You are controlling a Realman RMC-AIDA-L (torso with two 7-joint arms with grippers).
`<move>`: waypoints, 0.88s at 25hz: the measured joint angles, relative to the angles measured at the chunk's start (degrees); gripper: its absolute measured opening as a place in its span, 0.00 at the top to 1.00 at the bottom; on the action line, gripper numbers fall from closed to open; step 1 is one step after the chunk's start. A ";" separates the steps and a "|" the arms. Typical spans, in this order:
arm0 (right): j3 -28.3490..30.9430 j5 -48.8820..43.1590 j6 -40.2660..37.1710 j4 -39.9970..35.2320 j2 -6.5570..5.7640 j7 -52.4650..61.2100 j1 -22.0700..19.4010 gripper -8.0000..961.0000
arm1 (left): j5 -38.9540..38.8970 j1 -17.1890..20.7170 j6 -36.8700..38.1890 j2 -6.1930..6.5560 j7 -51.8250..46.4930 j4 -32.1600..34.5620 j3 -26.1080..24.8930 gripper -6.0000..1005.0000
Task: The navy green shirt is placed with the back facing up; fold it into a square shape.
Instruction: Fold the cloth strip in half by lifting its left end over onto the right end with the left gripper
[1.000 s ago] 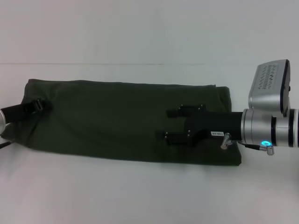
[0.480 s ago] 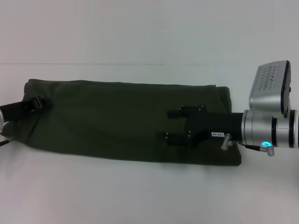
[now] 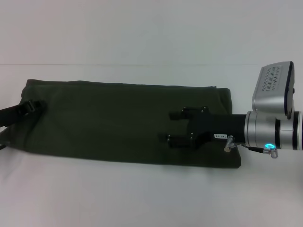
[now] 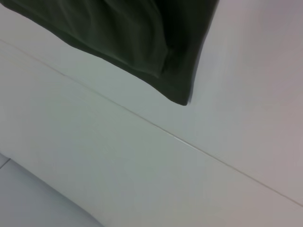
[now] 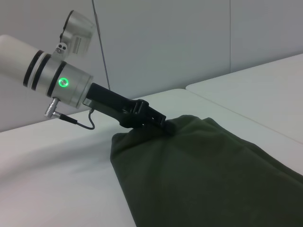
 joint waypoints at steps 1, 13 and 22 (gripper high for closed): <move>0.00 0.00 -0.01 0.00 0.00 0.01 -0.01 0.18 | -0.14 0.06 0.05 0.01 0.00 0.10 -0.01 0.75; 0.12 0.24 -0.08 0.07 0.00 1.55 0.11 0.18 | -3.55 0.54 -0.75 1.24 0.24 0.93 -1.66 0.46; 0.27 0.26 -0.07 0.21 0.00 2.82 -0.04 0.18 | -3.77 1.36 3.51 3.60 -0.06 1.78 -2.39 0.27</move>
